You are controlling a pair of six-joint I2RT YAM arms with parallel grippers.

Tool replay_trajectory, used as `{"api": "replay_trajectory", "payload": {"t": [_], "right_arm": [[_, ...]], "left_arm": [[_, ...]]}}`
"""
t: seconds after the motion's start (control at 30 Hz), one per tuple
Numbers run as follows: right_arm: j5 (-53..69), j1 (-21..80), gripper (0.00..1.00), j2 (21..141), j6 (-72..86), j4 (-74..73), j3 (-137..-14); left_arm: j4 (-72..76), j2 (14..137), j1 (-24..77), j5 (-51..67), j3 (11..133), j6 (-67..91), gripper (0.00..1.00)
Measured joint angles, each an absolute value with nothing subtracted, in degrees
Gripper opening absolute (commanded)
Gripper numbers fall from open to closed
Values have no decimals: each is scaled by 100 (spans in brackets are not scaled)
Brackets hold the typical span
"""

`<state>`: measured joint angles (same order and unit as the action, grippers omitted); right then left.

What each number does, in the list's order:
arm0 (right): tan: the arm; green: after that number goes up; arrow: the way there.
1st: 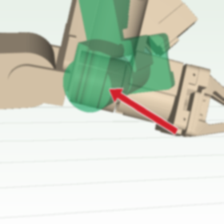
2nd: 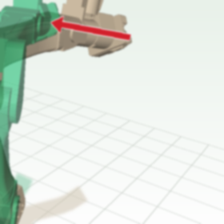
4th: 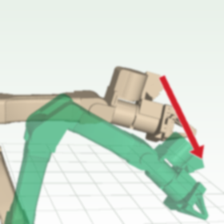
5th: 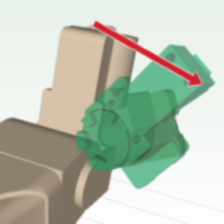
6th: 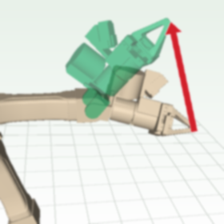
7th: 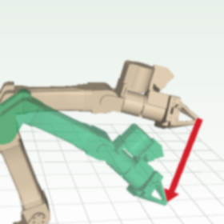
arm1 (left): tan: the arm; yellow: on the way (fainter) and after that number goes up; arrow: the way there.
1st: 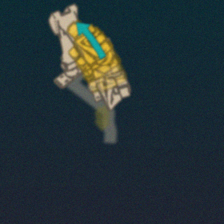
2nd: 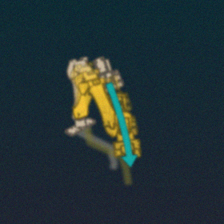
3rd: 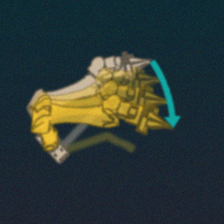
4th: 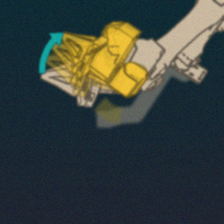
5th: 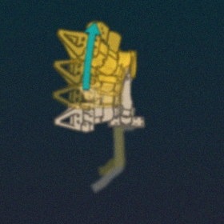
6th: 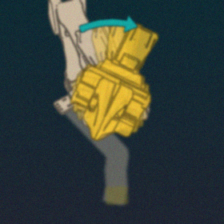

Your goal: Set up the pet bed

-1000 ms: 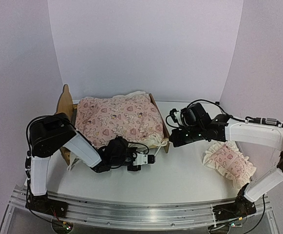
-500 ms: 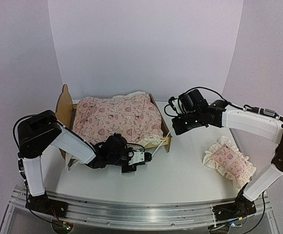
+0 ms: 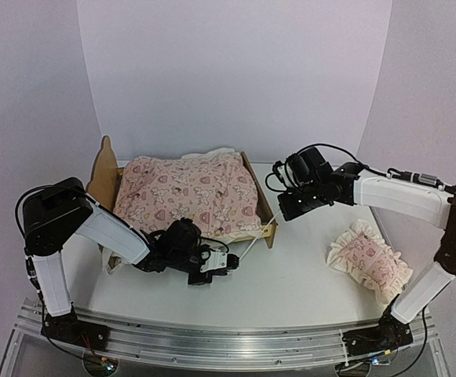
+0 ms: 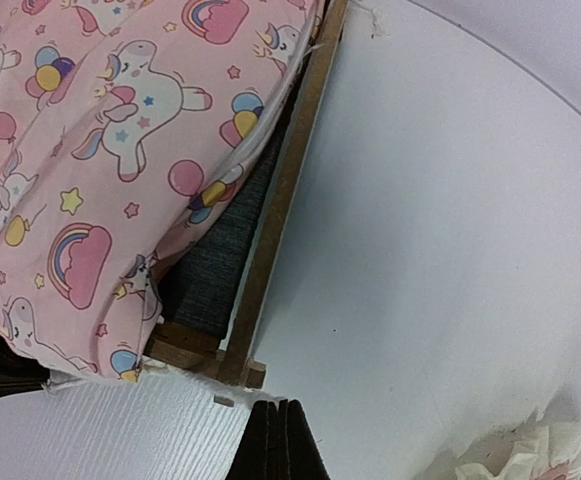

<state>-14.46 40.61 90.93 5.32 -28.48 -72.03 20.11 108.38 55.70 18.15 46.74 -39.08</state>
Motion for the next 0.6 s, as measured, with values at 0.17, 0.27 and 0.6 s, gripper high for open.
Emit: {"api": "replay_trajectory", "payload": {"t": [0.17,0.27,0.6], "right_arm": [[-1393,3918,0,9016,620,-2860,-7081],[-1298,3901,0,8926,698,-2871,-7034],[-23,3804,0,8299,1981,-2513,-5738]], "left_arm": [[2003,10838,5570,1822,4676,-3941,0],[2009,10838,5570,1820,4676,-3981,0],[2120,11020,5599,1936,4802,-3917,0]]}}
